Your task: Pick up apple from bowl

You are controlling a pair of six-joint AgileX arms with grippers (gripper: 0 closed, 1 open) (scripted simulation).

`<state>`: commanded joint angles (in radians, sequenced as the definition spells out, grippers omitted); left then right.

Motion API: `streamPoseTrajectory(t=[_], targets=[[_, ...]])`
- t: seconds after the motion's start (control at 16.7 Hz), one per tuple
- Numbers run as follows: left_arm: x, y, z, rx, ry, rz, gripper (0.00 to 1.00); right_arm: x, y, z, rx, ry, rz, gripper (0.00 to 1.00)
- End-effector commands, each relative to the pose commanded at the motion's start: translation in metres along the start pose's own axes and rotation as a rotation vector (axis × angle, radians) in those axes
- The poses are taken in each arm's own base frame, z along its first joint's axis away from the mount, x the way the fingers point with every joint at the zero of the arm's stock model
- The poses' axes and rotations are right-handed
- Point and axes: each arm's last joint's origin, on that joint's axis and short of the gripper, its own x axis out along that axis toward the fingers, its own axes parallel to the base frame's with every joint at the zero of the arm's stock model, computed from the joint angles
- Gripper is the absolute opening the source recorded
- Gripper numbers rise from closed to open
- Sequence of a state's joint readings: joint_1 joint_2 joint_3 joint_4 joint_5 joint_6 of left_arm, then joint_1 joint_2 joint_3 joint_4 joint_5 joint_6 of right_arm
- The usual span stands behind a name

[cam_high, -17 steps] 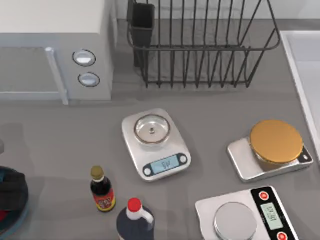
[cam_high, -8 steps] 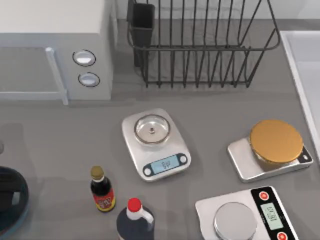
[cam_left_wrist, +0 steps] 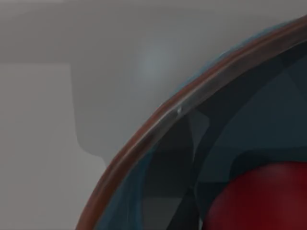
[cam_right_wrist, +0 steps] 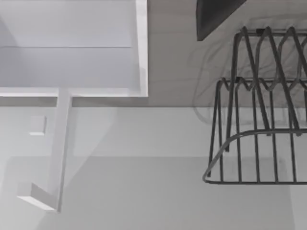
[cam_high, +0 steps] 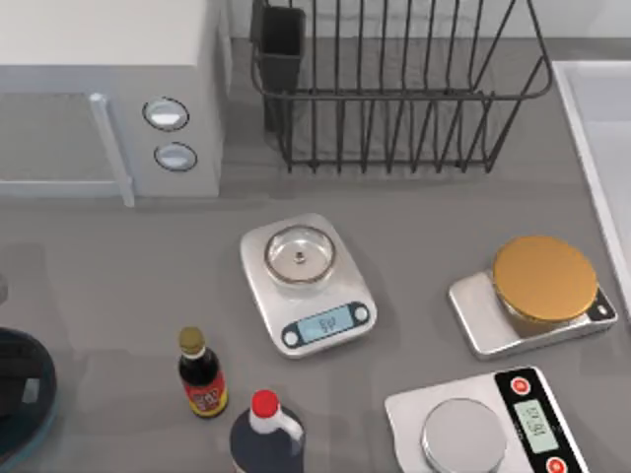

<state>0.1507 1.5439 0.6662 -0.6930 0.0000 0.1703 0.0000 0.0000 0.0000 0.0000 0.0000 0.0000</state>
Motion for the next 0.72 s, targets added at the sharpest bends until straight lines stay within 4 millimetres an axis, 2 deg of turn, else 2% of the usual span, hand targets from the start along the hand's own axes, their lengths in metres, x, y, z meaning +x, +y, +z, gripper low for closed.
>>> streamPoseTrajectory(t=[0.3, 0.36, 0.48, 0.6, 0.72], targets=[[0.0, 0.0, 0.0, 0.0, 0.0, 0.0, 0.0, 0.0, 0.0, 0.0, 0.0, 0.0, 0.0, 1.0], [-0.011, 0.0, 0.002, 0.0, -0.026, 0.011, 0.0, 0.0, 0.0, 0.0, 0.0, 0.0, 0.0, 1.0], [-0.014, 0.0, 0.003, 0.0, -0.024, 0.01, 0.0, 0.0, 0.0, 0.0, 0.0, 0.0, 0.0, 1.0], [-0.024, 0.001, 0.01, 0.0, -0.017, 0.009, 0.0, 0.0, 0.0, 0.0, 0.0, 0.0, 0.0, 1.0], [-0.045, 0.003, 0.021, 0.0, -0.009, 0.008, 0.0, 0.0, 0.0, 0.0, 0.0, 0.0, 0.0, 1.0]])
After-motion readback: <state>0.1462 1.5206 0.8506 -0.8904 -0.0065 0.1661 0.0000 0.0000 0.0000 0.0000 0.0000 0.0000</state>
